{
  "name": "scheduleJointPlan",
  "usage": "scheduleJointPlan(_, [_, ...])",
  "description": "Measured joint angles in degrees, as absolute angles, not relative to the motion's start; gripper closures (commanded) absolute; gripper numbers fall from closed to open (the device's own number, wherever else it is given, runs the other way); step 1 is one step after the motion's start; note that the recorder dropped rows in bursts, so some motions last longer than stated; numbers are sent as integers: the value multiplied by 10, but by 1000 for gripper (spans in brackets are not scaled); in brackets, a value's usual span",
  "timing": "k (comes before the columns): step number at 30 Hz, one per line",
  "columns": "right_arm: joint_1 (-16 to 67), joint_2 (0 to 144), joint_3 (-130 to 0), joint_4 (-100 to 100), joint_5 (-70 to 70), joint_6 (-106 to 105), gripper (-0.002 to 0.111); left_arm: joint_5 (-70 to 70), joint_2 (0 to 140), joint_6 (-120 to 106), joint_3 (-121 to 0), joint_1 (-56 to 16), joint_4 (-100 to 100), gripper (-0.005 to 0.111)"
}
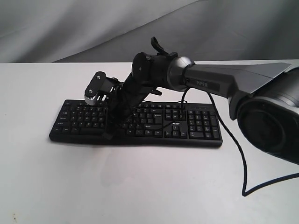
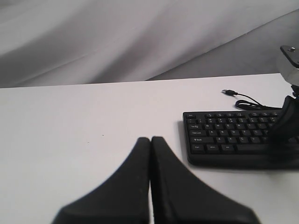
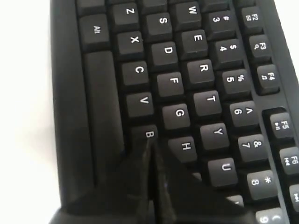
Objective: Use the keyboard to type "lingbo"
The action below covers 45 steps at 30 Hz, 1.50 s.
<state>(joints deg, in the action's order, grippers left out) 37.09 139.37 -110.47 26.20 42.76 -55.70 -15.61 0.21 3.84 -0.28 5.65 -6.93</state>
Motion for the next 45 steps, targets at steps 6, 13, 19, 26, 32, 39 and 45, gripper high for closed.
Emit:
scheduleJointPlan(6, [371, 1388, -1105, 262, 420, -559, 108, -156, 2, 38, -3, 57, -69, 106])
scheduleJointPlan(13, [371, 1390, -1160, 261, 432, -560, 108, -156, 2, 38, -3, 57, -69, 106])
scheduleJointPlan(19, [371, 1425, -1218, 261, 457, -553, 108, -156, 2, 38, -3, 57, -69, 106])
scheduleJointPlan(26, [371, 1448, -1238, 261, 472, -551, 108, -156, 2, 38, -3, 57, -69, 106])
scheduleJointPlan(32, [371, 1448, -1240, 261, 473, -550, 108, -156, 2, 38, -3, 57, -69, 106])
scheduleJointPlan(39, [371, 1461, -1241, 267, 472, -550, 108, -156, 2, 38, -3, 57, -69, 106])
scheduleJointPlan(45, [371, 1462, -1241, 269, 471, -550, 108, -156, 2, 38, -3, 57, -69, 106])
